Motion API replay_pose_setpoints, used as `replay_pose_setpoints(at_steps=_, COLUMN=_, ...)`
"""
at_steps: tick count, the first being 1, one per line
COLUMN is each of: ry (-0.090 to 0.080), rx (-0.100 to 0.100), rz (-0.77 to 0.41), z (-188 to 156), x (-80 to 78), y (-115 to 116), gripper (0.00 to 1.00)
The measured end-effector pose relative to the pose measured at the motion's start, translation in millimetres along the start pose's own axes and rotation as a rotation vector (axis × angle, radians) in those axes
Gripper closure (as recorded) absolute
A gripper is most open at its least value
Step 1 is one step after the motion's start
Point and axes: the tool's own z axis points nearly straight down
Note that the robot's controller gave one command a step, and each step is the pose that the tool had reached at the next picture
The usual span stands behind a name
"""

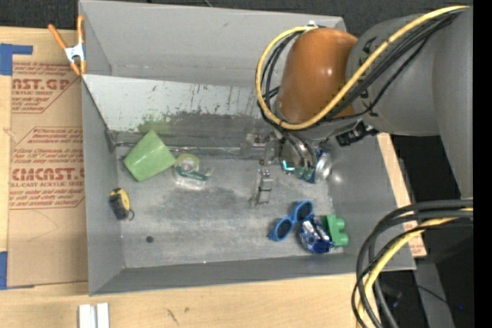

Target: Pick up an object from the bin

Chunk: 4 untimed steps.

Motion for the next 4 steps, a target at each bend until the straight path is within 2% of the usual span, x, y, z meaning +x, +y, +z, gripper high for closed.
replay_pose_setpoints(at_steps=1, ry=0.005, rx=0.003, rz=0.083, z=50.5, x=74.7, y=-67.9, gripper=0.00)
replay_pose_setpoints(at_steps=2, ry=-0.016, rx=0.001, rz=0.016, z=71.4, x=90.5, y=-93.1, gripper=0.00)
replay_pose_setpoints(at_steps=3, ry=-0.011, rx=0.004, rz=0.036, z=71.1, x=42.5, y=-155.1, gripper=0.00)
replay_pose_setpoints(at_steps=4, ry=-0.006, rx=0.000, rz=0.033, z=71.8, x=44.1, y=-151.4, gripper=1.00)
